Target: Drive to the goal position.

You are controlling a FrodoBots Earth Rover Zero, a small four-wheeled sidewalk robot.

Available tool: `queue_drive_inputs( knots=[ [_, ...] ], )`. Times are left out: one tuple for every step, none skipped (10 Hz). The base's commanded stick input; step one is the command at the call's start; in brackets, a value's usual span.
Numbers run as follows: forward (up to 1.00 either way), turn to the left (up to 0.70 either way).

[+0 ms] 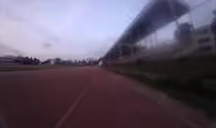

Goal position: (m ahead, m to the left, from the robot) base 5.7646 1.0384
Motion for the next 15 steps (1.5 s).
queue_drive_inputs(
  knots=[
    [0.7, 0.0],
    [0.7, 0.0],
    [0.7, 0.0],
    [0.7, 0.0],
    [0.7, 0.0],
    [0.7, 0.0],
    [0.7, 0.0],
    [0.7, 0.0],
    [0.7, 0.0],
    [0.7, 0.0],
    [0.7, 0.0],
    [0.7, 0.0],
    [0.7, 0.0],
    [0.7, 0.0],
    [0.7, 0.0]
  ],
)
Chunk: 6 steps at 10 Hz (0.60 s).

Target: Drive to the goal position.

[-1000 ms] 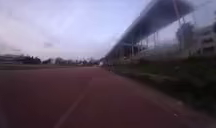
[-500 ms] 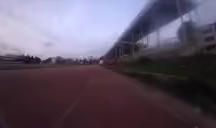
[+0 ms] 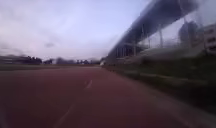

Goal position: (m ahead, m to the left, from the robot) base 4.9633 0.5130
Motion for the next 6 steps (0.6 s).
queue_drive_inputs(
  knots=[
    [0.7, 0.0],
    [0.7, 0.0],
    [0.7, 0.0],
    [0.7, 0.0],
    [0.7, 0.0],
    [0.7, 0.0]
  ],
)
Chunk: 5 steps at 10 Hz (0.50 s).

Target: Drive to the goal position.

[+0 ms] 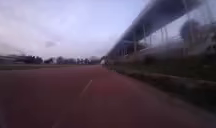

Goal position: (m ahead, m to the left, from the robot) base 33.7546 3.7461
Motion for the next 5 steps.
queue_drive_inputs(
  knots=[
    [0.7, 0.0],
    [0.7, 0.0],
    [0.7, 0.0],
    [0.7, 0.0],
    [0.7, 0.0]
  ],
)
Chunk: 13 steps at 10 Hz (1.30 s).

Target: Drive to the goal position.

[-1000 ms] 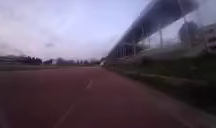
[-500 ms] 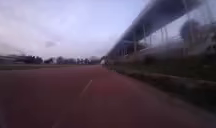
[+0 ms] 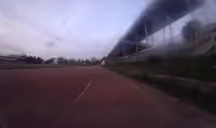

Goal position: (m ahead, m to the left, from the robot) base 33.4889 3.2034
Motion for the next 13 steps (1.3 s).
queue_drive_inputs(
  knots=[
    [0.7, 0.0],
    [0.7, 0.0],
    [0.7, 0.0],
    [0.7, 0.0],
    [0.7, 0.0],
    [0.7, 0.0],
    [0.7, 0.0],
    [0.7, 0.0],
    [0.7, 0.0],
    [0.7, 0.0],
    [0.7, 0.0],
    [0.7, 0.0],
    [0.7, 0.0]
  ],
)
